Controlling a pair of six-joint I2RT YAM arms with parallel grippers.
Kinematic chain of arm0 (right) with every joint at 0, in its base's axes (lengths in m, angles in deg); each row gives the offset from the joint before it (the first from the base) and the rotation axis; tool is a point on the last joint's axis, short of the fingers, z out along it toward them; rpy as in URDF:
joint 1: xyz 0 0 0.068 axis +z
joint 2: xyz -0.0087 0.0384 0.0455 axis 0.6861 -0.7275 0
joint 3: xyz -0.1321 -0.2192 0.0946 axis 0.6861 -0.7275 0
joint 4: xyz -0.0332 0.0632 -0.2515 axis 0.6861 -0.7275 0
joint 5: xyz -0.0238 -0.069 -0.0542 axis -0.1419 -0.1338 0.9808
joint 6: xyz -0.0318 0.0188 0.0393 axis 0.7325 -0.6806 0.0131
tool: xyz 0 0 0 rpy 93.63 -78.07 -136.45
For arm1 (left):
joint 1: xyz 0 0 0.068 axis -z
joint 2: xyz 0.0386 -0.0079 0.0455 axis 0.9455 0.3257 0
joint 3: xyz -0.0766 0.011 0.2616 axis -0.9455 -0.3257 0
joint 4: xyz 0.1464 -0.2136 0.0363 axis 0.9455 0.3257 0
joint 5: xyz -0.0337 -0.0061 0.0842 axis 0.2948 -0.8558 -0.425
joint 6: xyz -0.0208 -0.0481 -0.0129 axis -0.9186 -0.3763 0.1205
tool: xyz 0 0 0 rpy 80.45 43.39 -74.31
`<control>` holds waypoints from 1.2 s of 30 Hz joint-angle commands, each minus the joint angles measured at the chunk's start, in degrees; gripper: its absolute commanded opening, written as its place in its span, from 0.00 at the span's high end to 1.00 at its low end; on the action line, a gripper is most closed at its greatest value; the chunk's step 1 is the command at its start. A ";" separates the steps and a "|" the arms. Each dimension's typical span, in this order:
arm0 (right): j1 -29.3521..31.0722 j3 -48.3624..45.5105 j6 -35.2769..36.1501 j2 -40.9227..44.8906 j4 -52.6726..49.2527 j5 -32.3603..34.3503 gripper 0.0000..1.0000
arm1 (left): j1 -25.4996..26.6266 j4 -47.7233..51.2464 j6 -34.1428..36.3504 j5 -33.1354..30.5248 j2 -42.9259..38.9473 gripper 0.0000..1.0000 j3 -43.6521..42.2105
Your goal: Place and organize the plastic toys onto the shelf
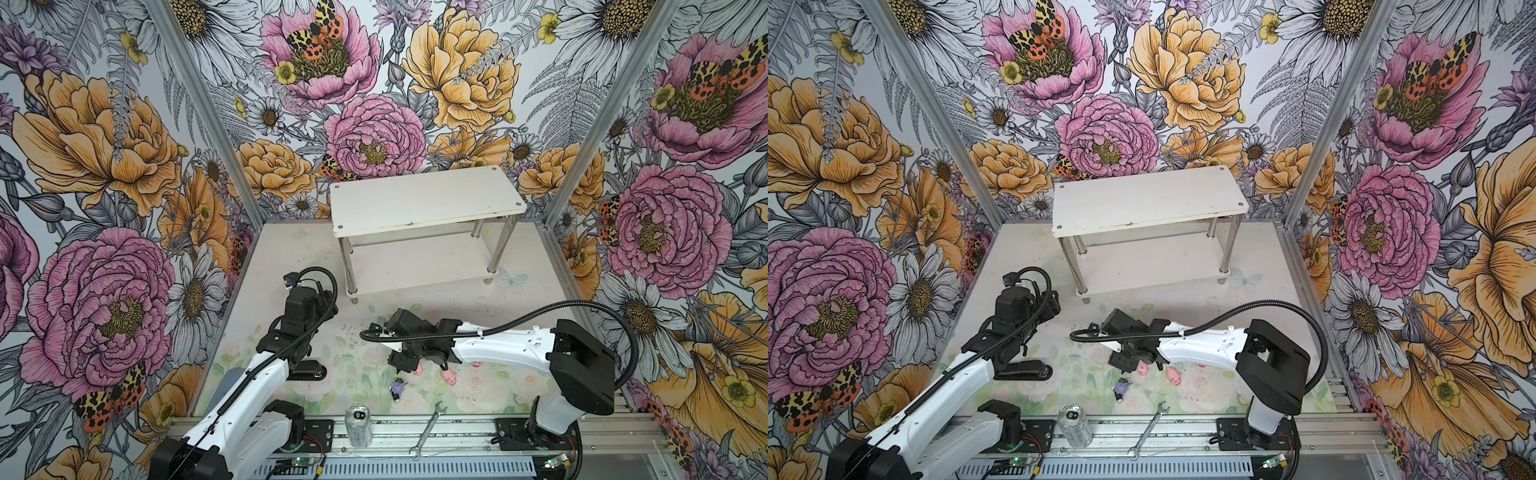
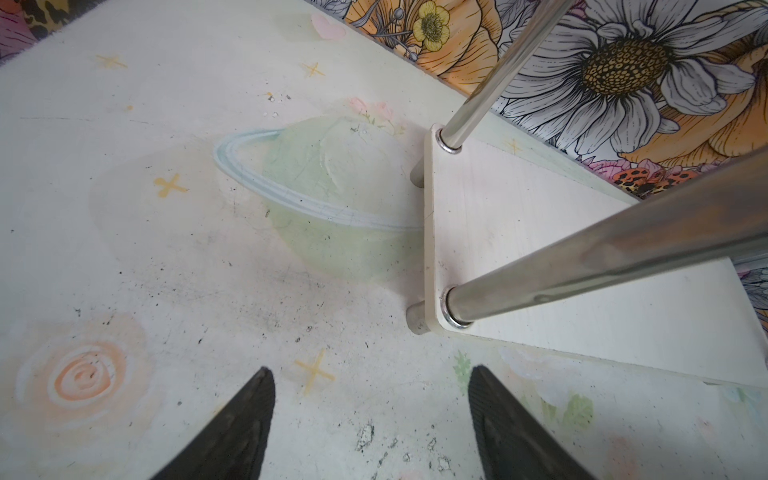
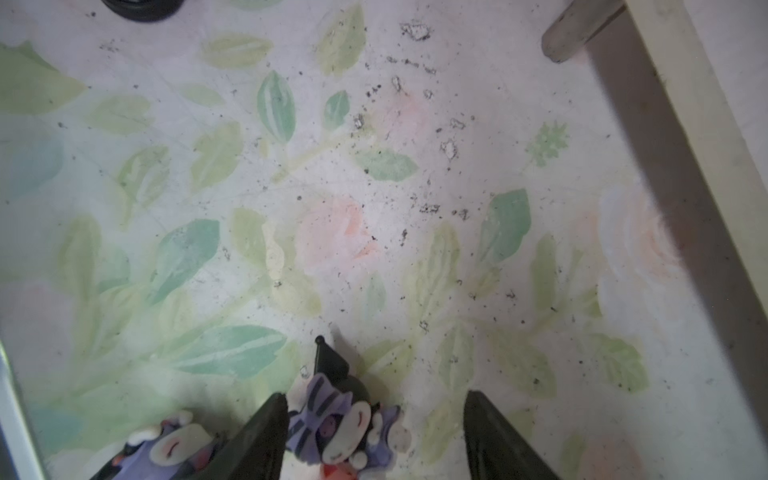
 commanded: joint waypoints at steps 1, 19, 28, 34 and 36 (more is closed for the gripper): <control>0.66 -0.84 -1.45 0.80 -4.47 -1.91 0.32 | 0.41 -2.35 -1.10 0.87 0.72 0.25 0.08; -3.37 5.00 -0.04 -11.37 -3.98 -5.46 0.55 | 2.17 -4.16 -0.60 1.01 5.84 0.25 1.95; -9.14 2.81 -3.43 -8.26 3.54 -4.48 0.72 | 3.04 -6.40 -0.51 2.12 6.73 0.25 1.35; -14.29 -0.30 -11.77 -3.09 13.63 -2.18 0.93 | 5.48 -8.11 0.18 2.43 7.50 0.25 1.58; -15.75 -2.09 -15.13 -1.34 17.60 -0.51 0.94 | 5.73 -8.44 -0.11 2.41 7.93 0.25 1.60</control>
